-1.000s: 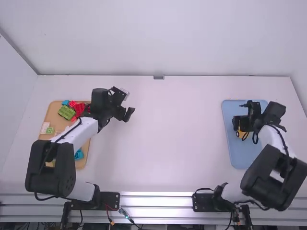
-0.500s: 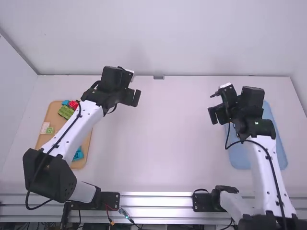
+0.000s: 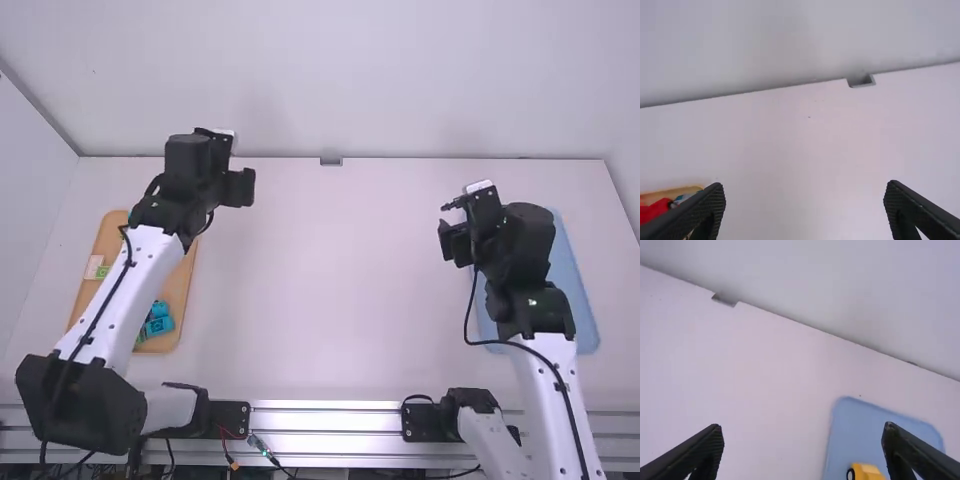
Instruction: Assemble lego blocks to make yellow taxi
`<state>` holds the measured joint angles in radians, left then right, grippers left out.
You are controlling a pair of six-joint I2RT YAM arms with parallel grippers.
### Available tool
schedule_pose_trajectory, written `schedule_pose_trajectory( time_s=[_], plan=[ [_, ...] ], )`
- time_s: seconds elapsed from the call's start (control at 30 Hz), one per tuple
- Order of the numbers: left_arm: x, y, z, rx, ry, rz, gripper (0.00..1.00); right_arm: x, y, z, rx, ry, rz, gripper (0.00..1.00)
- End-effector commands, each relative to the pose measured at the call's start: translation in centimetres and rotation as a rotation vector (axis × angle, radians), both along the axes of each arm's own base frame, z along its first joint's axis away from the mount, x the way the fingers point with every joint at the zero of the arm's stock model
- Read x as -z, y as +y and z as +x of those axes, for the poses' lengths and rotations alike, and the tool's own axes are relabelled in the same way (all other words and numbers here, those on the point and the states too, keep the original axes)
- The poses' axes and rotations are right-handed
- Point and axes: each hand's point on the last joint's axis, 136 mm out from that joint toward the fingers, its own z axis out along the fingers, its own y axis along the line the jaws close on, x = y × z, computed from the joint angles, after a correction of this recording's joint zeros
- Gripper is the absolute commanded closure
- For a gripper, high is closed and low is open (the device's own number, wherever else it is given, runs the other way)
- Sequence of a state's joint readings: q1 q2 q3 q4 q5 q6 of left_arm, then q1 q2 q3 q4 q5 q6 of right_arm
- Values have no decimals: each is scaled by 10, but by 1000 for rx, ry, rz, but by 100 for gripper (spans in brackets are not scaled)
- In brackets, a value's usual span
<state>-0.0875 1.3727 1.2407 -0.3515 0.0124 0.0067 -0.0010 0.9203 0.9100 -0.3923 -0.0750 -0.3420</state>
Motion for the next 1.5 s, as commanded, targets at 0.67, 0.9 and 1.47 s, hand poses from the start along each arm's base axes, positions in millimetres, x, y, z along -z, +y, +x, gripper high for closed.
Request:
schedule_pose_trajectory(
  time_s=[0.67, 0.9, 1.47],
  plan=[
    [-41, 39, -70, -101, -373, -18, 59, 1, -13, -50, 173, -385, 305, 64],
    [-13, 39, -102, -101, -373, -18, 75, 36, -13, -63, 173, -385, 305, 79],
    [67, 39, -155, -101, -373, -18, 100, 101, -13, -74, 173, -385, 305, 100]
  ],
)
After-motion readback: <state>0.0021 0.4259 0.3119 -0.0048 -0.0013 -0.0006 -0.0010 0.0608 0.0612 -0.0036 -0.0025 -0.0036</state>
